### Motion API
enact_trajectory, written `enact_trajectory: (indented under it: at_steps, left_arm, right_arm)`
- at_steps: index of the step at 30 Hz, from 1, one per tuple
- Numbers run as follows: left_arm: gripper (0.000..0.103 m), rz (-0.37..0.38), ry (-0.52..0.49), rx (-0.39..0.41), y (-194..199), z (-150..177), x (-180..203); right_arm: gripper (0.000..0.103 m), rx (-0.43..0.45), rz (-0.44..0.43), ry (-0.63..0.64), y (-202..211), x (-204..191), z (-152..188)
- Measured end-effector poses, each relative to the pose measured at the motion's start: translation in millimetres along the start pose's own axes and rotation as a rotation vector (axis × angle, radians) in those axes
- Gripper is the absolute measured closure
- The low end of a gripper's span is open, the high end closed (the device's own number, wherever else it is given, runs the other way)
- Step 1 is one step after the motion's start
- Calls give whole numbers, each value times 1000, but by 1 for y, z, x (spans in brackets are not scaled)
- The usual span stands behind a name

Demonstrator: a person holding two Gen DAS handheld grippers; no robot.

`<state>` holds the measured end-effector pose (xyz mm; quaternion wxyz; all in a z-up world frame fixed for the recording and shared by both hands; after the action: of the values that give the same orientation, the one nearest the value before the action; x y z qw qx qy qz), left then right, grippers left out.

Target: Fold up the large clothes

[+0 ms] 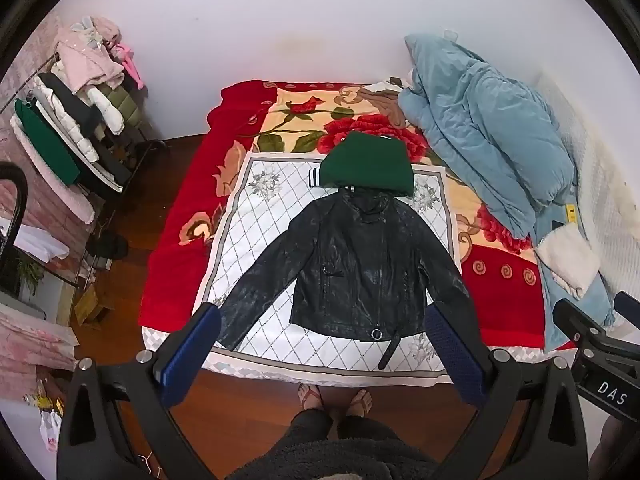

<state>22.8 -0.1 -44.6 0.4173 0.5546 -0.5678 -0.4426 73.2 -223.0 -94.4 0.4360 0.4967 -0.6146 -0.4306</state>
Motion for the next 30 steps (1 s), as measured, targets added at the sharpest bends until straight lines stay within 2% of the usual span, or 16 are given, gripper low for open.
enact_trajectory:
  at_steps: [13,30]
  left_arm:
    - [0,9,-3,7,0,-1,1]
    - [0,4,-4,25,16,-5,3]
  right_arm:
    - [0,-1,-8,6,-1,-3,6]
    - [0,27,-12,7,17,-9,3]
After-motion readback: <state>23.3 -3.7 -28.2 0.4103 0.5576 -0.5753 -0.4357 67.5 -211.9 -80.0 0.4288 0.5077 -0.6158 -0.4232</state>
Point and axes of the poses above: each gripper's, at about its wrist camera, not at the fingertips, and y roughly against the way its jaws point, x to its right, z to its underside, the point moved 5 cm from there along -y, roughly the way its jaws point, and after that the axes turned 12 degrees about -x, right-handed, at the moved point
